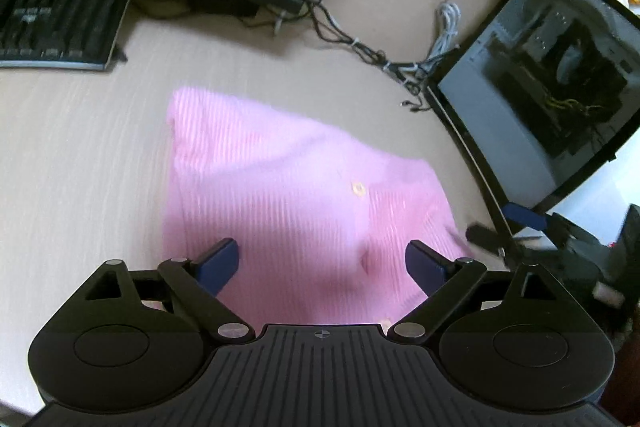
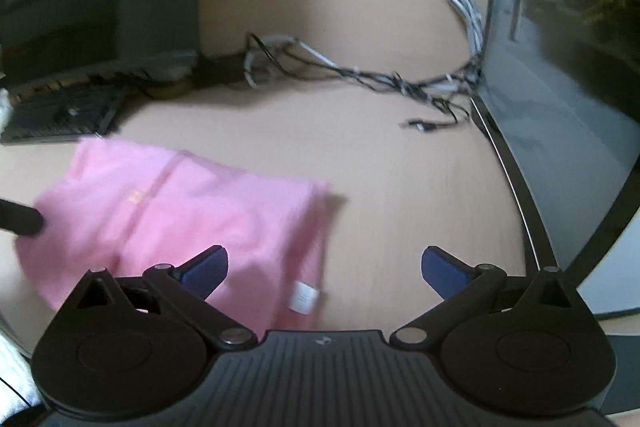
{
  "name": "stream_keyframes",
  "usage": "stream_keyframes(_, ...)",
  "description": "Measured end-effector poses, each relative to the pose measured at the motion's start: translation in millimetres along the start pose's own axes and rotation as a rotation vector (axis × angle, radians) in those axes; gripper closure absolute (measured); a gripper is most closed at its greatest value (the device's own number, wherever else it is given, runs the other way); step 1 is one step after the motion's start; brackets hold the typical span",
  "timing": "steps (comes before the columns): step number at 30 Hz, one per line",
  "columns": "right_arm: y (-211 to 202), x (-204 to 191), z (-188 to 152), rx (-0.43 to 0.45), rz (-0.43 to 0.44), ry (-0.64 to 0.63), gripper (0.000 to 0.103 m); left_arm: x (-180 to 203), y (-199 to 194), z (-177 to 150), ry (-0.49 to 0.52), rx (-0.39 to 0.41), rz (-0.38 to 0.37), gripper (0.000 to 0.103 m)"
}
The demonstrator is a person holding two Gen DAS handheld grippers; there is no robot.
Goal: Fold clothes
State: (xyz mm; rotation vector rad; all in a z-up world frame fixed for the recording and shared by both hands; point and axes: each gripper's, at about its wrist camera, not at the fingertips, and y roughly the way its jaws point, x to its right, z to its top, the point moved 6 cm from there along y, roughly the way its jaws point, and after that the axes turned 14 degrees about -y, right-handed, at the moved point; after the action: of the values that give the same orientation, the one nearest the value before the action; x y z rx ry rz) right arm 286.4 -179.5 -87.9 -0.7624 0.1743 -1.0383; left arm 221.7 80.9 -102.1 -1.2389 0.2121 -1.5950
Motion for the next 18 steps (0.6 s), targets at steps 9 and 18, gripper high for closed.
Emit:
stream_keyframes(9,12,-19,-8,-0.065,-0.091,-0.092,0.0,11,24,-12,0.081,-0.105,0.003,0.009)
stream_keyframes(18,12,-14,23,0.0,-0.052,0.019,0.0,36,10,-7,0.114,-0.128,-0.101,0.014)
